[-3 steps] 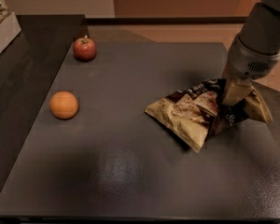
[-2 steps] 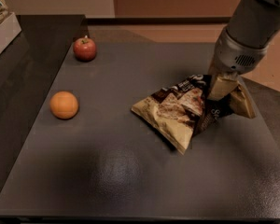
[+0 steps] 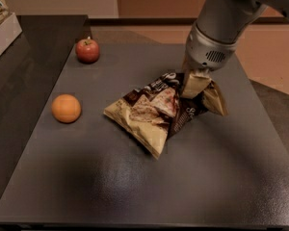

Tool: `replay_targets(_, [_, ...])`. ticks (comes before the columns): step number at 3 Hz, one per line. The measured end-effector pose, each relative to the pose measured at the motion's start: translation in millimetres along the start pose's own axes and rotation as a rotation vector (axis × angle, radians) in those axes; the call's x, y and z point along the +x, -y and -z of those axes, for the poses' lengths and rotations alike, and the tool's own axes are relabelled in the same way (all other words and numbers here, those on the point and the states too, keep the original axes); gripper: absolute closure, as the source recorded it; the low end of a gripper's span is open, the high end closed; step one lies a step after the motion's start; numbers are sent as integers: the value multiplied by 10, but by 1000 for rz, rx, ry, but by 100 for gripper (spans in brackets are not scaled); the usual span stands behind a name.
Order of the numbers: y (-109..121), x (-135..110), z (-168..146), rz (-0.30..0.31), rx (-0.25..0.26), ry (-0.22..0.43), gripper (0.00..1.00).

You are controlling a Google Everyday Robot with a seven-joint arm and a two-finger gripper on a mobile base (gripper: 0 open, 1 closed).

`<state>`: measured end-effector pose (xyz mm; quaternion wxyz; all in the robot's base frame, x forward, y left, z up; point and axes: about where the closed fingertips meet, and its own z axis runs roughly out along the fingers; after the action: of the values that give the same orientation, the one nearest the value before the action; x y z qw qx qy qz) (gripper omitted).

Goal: Move brown chip bag near orange

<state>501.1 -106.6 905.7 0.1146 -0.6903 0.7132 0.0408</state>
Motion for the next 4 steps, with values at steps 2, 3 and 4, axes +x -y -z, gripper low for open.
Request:
replay_targets(2, [9,-504,-114,63,-15,9,84])
replay_targets(3, [9,-640,-186,78,-23,-2,61])
replay_targets(4, [-6,-737,-259,94,-33,-14,38])
